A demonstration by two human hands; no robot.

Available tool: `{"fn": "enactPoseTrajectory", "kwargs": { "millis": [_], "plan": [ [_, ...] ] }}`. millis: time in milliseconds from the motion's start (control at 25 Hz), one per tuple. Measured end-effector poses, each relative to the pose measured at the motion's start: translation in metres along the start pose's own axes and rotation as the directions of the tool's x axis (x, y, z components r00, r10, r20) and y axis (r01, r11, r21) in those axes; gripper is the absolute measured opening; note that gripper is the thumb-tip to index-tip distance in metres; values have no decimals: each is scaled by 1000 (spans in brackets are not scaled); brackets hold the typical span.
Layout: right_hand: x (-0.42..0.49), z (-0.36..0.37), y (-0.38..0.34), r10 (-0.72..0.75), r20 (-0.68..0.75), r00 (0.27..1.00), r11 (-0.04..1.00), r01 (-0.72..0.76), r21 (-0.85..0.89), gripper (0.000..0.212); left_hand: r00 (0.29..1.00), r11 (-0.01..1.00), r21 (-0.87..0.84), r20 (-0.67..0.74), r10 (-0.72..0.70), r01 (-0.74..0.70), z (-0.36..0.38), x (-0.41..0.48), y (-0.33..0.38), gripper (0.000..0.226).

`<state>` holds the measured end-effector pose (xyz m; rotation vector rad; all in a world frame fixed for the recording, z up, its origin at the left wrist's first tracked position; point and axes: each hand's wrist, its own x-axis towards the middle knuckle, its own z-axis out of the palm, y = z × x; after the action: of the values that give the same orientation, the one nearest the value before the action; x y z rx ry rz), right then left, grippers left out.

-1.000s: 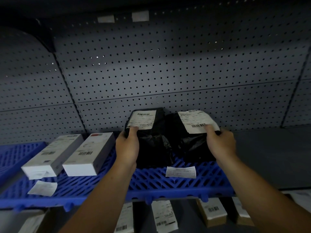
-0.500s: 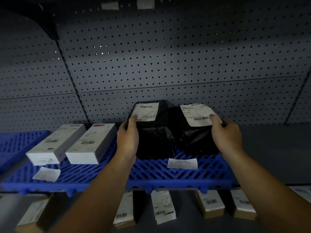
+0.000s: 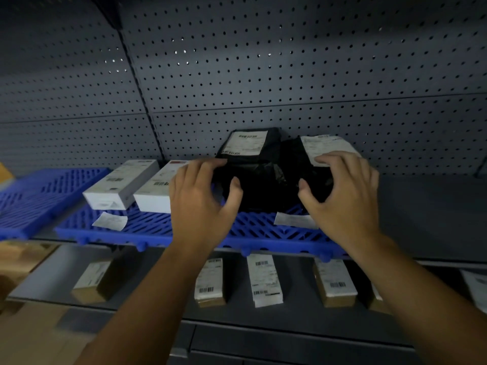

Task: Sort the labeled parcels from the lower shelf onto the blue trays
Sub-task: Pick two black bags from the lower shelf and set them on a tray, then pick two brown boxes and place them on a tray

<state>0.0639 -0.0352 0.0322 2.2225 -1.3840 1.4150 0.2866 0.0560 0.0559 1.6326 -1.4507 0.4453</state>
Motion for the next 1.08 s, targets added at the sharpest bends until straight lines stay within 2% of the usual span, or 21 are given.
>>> {"fn": "enactPoseTrajectory", "kwargs": {
  "millis": [320,520,680,1080],
  "plan": [
    [-60,-4,-63,96,18,995,995,-96,-19,43,996,994,-105,74,39,-32,-45,-51,-52,36],
    [-116,-2,-108,168,75,983,984,-163,-66,40,980,991,-133,195,35,-9,-77,-95,-92,36],
    [-151,-5,-128,202,121,972,976,-189,-110,43,969,994,-111,246,30,-3,-97,-128,-113,35],
    [-207,11,-151,182,327,927,983,-171,-61,45,949,991,54,284,-135,125,-139,-205,-140,37]
  ]
}}
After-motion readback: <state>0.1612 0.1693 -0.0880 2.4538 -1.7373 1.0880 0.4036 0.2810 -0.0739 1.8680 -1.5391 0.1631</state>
